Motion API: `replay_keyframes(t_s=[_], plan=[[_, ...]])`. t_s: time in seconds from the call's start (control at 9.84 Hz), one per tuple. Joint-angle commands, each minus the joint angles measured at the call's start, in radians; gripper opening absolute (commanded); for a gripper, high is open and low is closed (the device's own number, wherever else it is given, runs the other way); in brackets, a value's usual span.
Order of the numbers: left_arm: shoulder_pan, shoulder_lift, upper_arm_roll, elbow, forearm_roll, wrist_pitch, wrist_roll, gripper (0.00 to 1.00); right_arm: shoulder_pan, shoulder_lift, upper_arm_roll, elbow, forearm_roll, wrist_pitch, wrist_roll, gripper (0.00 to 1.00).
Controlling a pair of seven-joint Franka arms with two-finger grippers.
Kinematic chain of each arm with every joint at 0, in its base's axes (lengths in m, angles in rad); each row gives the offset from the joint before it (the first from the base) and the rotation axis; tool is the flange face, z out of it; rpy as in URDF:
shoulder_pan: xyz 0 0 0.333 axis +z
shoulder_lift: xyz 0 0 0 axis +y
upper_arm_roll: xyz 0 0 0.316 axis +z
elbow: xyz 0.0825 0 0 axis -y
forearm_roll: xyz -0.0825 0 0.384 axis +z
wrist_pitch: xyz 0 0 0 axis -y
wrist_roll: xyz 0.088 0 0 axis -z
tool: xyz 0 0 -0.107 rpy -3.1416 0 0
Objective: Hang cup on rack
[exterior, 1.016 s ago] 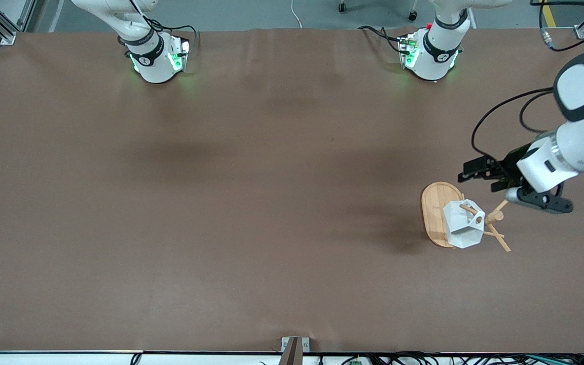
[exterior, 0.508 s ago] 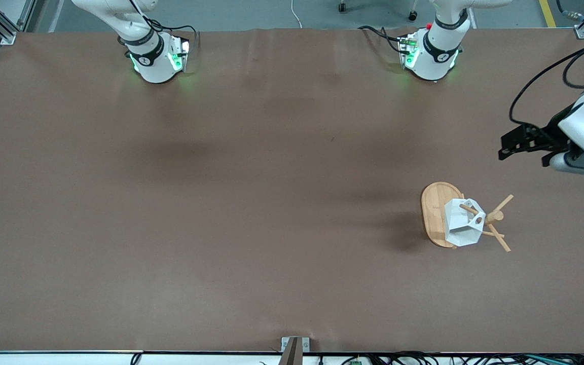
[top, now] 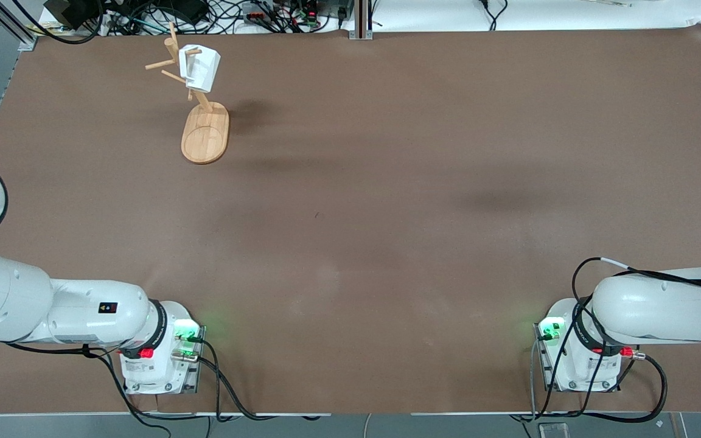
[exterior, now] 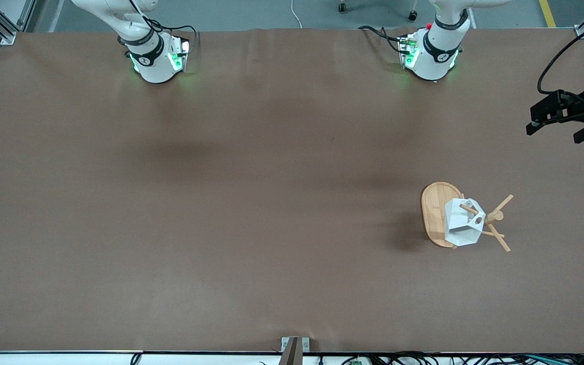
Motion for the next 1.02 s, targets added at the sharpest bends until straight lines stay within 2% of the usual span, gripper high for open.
replay_keyframes(t_s=[0.0,0.1,0.2,0.91], plan=[[0.047,-0.04,-0.075,-0.056,0.04,-0.02,-0.056,1.0,-0.026,0.012,0.015,0.021,0.01,-0.003,-0.002,1.0],[0.087,-0.072,-0.124,-0.082,0.059,-0.02,-0.062,1.0,-0.034,0.012,0.021,0.021,0.012,-0.005,-0.002,1.0],[0.099,-0.077,-0.139,-0.084,0.059,-0.021,-0.059,1.0,-0.039,0.012,0.03,0.021,0.012,-0.005,-0.002,1.0],[0.092,-0.099,-0.172,-0.09,0.065,-0.046,-0.162,1.0,-0.032,0.01,0.029,0.021,0.01,-0.006,-0.002,1.0]])
